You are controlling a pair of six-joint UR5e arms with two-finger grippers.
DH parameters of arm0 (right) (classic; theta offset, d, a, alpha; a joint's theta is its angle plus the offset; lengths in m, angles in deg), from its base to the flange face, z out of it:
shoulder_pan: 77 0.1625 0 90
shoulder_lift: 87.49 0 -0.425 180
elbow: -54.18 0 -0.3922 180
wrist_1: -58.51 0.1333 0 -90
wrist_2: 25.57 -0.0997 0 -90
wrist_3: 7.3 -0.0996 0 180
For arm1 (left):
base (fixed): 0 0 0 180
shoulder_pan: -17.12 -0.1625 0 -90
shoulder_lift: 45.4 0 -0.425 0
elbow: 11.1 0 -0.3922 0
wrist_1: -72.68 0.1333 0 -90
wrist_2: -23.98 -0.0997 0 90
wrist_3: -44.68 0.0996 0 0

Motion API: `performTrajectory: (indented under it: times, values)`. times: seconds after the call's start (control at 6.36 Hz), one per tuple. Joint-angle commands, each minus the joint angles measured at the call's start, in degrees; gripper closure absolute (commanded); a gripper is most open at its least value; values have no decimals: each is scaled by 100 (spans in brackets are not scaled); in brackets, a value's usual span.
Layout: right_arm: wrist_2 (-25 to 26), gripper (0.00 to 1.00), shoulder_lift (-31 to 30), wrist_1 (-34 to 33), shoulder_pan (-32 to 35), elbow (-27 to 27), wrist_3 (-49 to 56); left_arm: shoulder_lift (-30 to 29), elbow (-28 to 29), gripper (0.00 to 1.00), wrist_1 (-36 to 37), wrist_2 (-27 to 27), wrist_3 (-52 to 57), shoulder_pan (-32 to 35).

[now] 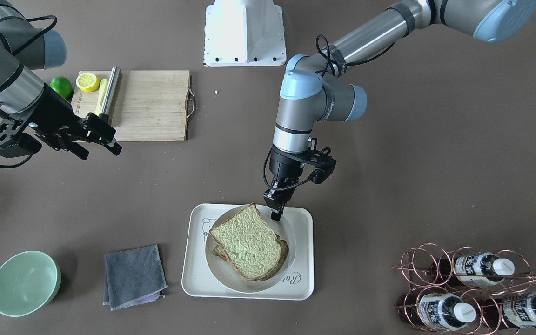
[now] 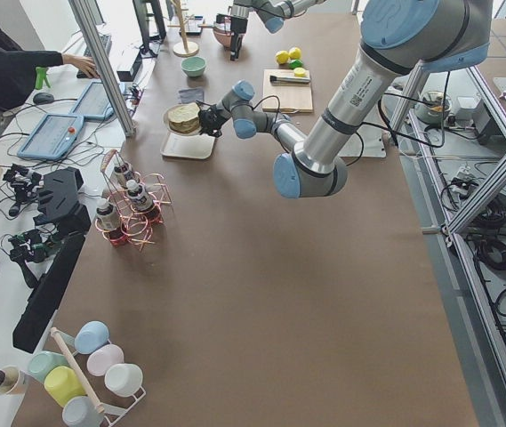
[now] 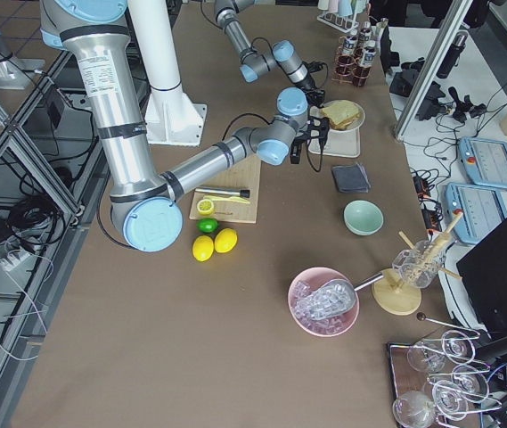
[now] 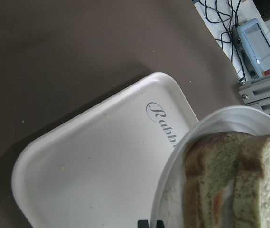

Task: Make sandwich and place on tray
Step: 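Carry the plate with the left gripper onto the rabbit-print tray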

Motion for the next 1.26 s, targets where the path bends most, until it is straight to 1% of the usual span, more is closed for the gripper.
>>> performTrajectory:
  times: [0.0, 0.63, 0.79, 0.94, 1.1]
  values:
    - [83, 0, 9, -4, -32, 32, -1, -42, 193, 100, -26, 57, 171, -44]
    - [197, 0, 53, 13, -84, 146, 8, -51, 333, 100, -26, 101, 173, -62]
    - [215, 0, 53, 13, -102, 147, 8, -51, 351, 66, -26, 101, 172, -62]
    - [215, 0, 62, 13, -102, 147, 8, -42, 351, 44, -26, 93, 181, -62]
    - [215, 0, 79, 13, -102, 147, 8, -42, 351, 40, -26, 93, 181, -53]
